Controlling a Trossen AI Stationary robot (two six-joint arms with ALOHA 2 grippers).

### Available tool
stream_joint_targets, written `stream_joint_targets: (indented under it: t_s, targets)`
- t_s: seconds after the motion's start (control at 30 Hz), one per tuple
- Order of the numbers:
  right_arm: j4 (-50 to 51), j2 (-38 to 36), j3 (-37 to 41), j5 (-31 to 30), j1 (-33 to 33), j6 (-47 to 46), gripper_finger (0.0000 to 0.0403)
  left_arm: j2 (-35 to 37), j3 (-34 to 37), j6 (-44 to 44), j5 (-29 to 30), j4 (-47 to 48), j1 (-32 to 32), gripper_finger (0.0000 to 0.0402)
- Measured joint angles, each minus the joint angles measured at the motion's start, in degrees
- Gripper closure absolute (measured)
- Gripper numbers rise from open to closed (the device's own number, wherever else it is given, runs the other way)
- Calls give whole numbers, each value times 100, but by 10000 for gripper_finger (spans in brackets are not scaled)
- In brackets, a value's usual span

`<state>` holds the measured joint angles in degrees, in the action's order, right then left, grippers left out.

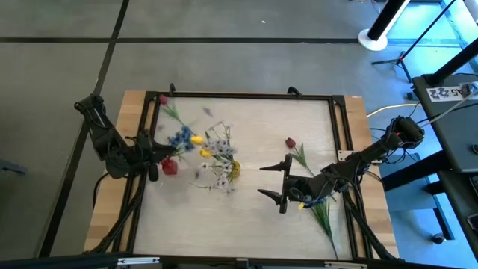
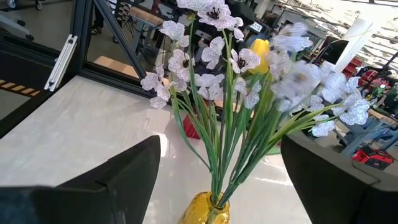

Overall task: Sort flowers into vase by color
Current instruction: Put the top blue flowers into the red flower vase, then put the top dark red tulip into the red flower vase

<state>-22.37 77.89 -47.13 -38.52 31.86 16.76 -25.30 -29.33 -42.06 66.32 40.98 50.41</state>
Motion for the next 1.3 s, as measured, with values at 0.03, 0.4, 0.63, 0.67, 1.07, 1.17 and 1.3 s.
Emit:
stream_joint_targets:
  t_s: [0.03, 0.4, 0.63, 0.67, 1.07, 1.17, 1.3]
  targets:
    - [0, 0, 0, 0, 0, -1, 72, 0, 1, -61, -185, 5, 0, 382]
    - [-7, 0, 0, 0, 0, 1, 72, 35, -323, -1959, -1237, 1411, -4, 375]
    - [-6, 0, 0, 0, 0, 1, 72, 33, -741, -2582, -1508, 2035, -4, 323]
    - [-6, 0, 0, 0, 0, 1, 72, 33, -786, -2586, -1535, 2044, -4, 313]
    - [155, 0, 0, -2, 0, 19, 72, 30, -990, -3414, -2844, 2241, -4, 270]
    - [153, 0, 0, -2, -39, 23, 72, 31, -1228, -3746, -3075, 2599, -4, 270]
    - [168, -11, -11, -117, -132, 111, 72, 31, -1599, -4193, -3346, 3003, -4, 270]
